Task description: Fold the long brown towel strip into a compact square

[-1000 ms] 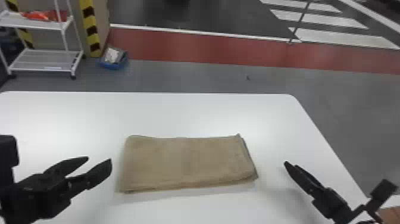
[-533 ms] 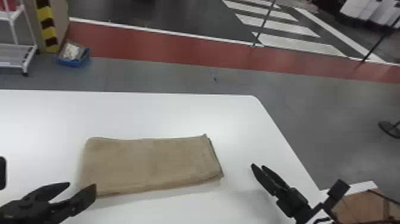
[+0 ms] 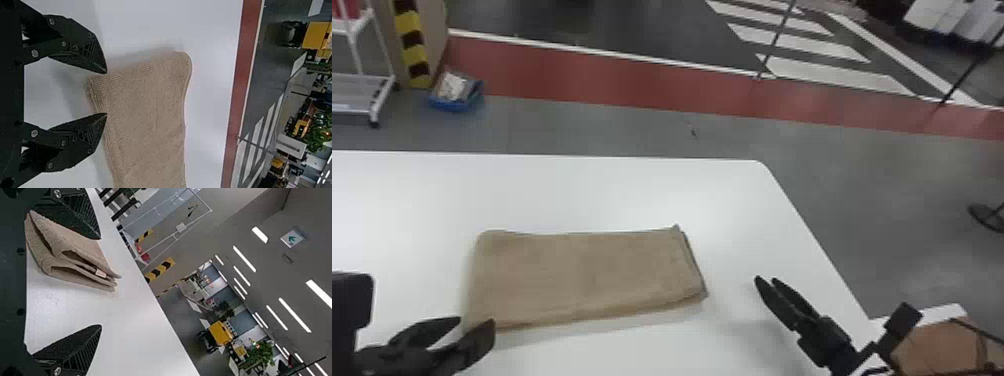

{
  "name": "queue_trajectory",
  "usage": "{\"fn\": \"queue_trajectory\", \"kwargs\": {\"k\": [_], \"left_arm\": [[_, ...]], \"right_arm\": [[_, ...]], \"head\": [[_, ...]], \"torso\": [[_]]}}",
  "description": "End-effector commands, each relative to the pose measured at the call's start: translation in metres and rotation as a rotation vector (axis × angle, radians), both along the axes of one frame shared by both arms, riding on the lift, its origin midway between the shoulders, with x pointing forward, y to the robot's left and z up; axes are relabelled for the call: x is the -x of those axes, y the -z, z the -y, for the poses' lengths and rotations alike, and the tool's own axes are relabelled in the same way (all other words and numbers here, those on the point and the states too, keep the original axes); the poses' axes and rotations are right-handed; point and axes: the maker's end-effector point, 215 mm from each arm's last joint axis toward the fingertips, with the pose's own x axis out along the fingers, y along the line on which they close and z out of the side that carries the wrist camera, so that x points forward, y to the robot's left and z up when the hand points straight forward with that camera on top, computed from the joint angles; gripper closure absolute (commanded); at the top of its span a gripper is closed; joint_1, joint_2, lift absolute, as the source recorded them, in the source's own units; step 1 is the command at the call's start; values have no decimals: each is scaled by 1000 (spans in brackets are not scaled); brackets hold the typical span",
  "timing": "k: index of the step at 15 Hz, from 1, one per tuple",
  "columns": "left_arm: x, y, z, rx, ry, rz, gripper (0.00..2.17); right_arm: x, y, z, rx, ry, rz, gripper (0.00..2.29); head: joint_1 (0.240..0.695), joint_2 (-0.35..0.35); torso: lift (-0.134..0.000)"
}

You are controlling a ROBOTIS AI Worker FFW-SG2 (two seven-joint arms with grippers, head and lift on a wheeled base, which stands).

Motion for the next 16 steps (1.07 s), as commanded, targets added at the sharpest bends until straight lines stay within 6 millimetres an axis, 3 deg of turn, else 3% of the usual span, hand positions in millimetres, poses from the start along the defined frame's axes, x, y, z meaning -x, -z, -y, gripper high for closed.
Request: {"fn": "queue_trajectory", "kwargs": {"k": [1, 2, 3, 6, 7, 8, 11, 16], "left_arm": [[1, -1, 2, -3, 7, 2, 603], [2, 0, 3, -5, 9, 1, 623], [2, 0, 2, -10, 8, 2, 957], [5, 2, 3, -21, 9, -3, 1015], [8, 5, 2, -27, 13, -16, 1271], [9, 4, 1, -35, 8, -12, 1359], [9, -9, -11, -43, -12, 9, 1359], [13, -12, -54, -53, -70, -17, 1359]], "right_arm": [[1, 0, 2, 1, 2, 0, 83], [2, 0, 3, 0, 3, -1, 83], [2, -1, 2, -2, 0, 2, 83], [5, -1, 3, -7, 1, 5, 83], [5, -3, 4, -7, 1, 8, 83], [5, -2, 4, -12, 2, 7, 83], [4, -1, -2, -15, -8, 7, 83], [-2, -1, -13, -14, -25, 7, 83]], "head": [[695, -350], [695, -350], [695, -350], [695, -350], [695, -350], [695, -350], [695, -350], [695, -336]], "torso": [[-124], [-124], [-124], [-124], [-124], [-124], [-124], [-124]]}}
